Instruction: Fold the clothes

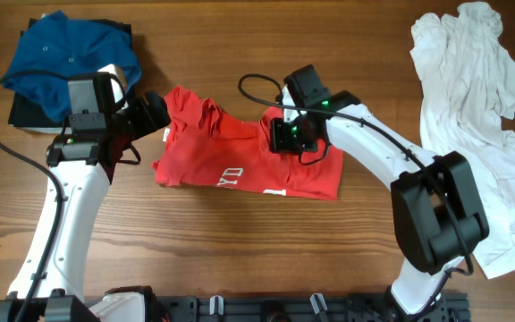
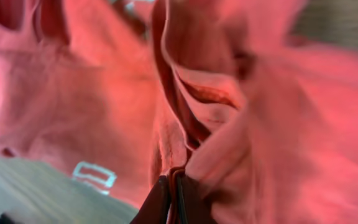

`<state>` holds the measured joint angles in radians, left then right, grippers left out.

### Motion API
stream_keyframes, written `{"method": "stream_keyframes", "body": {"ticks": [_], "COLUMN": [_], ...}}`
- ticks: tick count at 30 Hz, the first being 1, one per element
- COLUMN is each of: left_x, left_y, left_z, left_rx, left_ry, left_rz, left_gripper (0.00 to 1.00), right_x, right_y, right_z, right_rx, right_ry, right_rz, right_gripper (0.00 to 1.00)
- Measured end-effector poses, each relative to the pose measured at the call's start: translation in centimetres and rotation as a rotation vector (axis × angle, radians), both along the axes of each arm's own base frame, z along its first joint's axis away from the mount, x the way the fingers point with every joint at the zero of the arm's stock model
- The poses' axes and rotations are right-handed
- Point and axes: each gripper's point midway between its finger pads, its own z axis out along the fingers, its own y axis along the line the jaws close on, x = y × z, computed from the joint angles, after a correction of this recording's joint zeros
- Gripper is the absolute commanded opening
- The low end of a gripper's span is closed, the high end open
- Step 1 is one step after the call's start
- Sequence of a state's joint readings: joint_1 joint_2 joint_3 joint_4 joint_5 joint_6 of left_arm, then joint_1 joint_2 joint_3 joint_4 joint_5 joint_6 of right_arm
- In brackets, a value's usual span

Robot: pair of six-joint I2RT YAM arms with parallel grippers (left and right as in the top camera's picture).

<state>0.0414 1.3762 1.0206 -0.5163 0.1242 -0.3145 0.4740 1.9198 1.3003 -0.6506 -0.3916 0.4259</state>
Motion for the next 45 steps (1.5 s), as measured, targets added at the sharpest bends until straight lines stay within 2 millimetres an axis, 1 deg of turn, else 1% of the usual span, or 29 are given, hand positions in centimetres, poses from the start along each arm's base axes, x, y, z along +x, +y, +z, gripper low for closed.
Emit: {"method": "stream_keyframes", "body": {"ticks": [1, 2, 4, 5, 7, 9, 11, 12, 14, 16, 17, 18, 19, 20, 22, 24, 26, 28, 31, 33, 35, 37, 39, 43, 44, 45], "left_x": [0.0, 0.0, 0.0, 0.0, 0.0, 0.0, 0.0, 0.0, 0.0, -0.2, -0.5, -0.7, -0.9, -1.1, -1.3, -1.3, -1.2, -0.9, -0.2, 0.1, 0.8, 1.4, 2.4, 3.1, 3.3, 3.4], "left_y": [0.0, 0.0, 0.0, 0.0, 0.0, 0.0, 0.0, 0.0, 0.0, 0.0, 0.0, 0.0, -0.1, -0.4, -1.0, -1.6, -2.3, -2.6, -2.9, -3.0, -3.0, -3.1, -3.5, -4.3, -4.5, -4.8], "left_z": [0.0, 0.0, 0.0, 0.0, 0.0, 0.0, 0.0, 0.0, 0.0, -0.2, -0.4, -0.7, -1.0, -1.7, -3.1, -4.4, -6.8, -8.6, -10.8, -11.8, -12.4, -12.8, -13.2, -14.2, -14.2, -14.2], "left_rx": [0.0, 0.0, 0.0, 0.0, 0.0, 0.001, 0.0, 0.0, 0.0, 0.002, 0.001, 0.002, 0.001, -0.003, -0.011, -0.023, -0.036, -0.034, -0.02, -0.014, -0.003, 0.004, 0.01, 0.018, 0.019, 0.021], "left_ry": [0.0, 0.0, 0.0, 0.0, 0.0, 0.0, 0.0, 0.0, 0.002, 0.012, 0.024, 0.039, 0.055, 0.08, 0.125, 0.156, 0.208, 0.233, 0.247, 0.252, 0.233, 0.212, 0.17, 0.148, 0.14, 0.135], "left_rz": [0.0, 0.0, 0.0, 0.0, 0.0, 0.0, 0.0, 0.0, 0.0, -0.003, -0.003, -0.005, -0.011, -0.033, -0.085, -0.131, -0.201, -0.252, -0.312, -0.333, -0.357, -0.378, -0.415, -0.454, -0.461, -0.471], "left_gripper": [0.96, 0.96, 0.95, 0.95, 0.95, 0.96, 0.96, 0.97, 1.0, 1.0, 1.0, 1.0, 1.0, 1.0, 1.0, 1.0, 1.0, 1.0, 1.0, 1.0, 0.99, 1.0, 0.99, 1.0, 0.98, 0.92], "right_x": [-0.5, -1.2, -2.2, -2.8, -3.9, -4.7, -4.9, -4.9, -5.1, -5.4, -5.6, -5.7, -5.6, -5.4, -4.6, -4.0, -3.4, -3.1, -2.7, -2.4, -2.3, -2.2, -2.1, -1.9, -1.9, -1.8], "right_y": [0.5, 1.3, 2.4, 2.9, 3.6, 3.9, 4.0, 4.0, 3.9, 3.6, 3.2, 2.8, 2.1, 1.3, -0.5, -2.3, -5.2, -7.4, -9.2, -9.7, -10.1, -10.2, -10.2, -10.3, -10.4, -10.4], "right_z": [0.0, 0.0, 0.1, 0.1, 0.0, 0.0, 0.0, 0.0, 0.0, 0.1, 0.4, 0.8, 1.5, 2.3, 4.4, 5.9, 7.2, 7.2, 7.0, 6.9, 6.9, 6.9, 6.9, 6.9, 6.9, 6.9], "right_rx": [0.004, 0.01, 0.013, 0.015, 0.011, 0.01, 0.018, 0.018, 0.015, 0.002, -0.009, -0.022, -0.039, -0.053, -0.082, -0.104, -0.147, -0.193, -0.232, -0.243, -0.255, -0.261, -0.262, -0.268, -0.271, -0.276], "right_ry": [0.008, 0.017, 0.027, 0.036, 0.054, 0.072, 0.081, 0.083, 0.091, 0.099, 0.102, 0.102, 0.097, 0.081, 0.039, 0.013, -0.008, 0.002, 0.008, 0.003, -0.003, -0.007, -0.01, -0.02, -0.022, -0.024], "right_rz": [0.012, 0.036, 0.066, 0.078, 0.105, 0.119, 0.121, 0.121, 0.125, 0.135, 0.138, 0.137, 0.132, 0.126, 0.107, 0.084, 0.032, -0.007, -0.042, -0.051, -0.054, -0.05, -0.05, -0.05, -0.051, -0.052], "right_gripper": [0.07, 0.13, 0.14, 0.16, 0.24, 0.28, 0.33, 0.37, 0.48, 0.61, 0.79, 0.91, 0.96, 0.98, 0.99, 0.99, 1.0, 1.0, 0.99, 1.0, 0.99, 0.99, 0.99, 0.99, 1.0, 0.99]}}
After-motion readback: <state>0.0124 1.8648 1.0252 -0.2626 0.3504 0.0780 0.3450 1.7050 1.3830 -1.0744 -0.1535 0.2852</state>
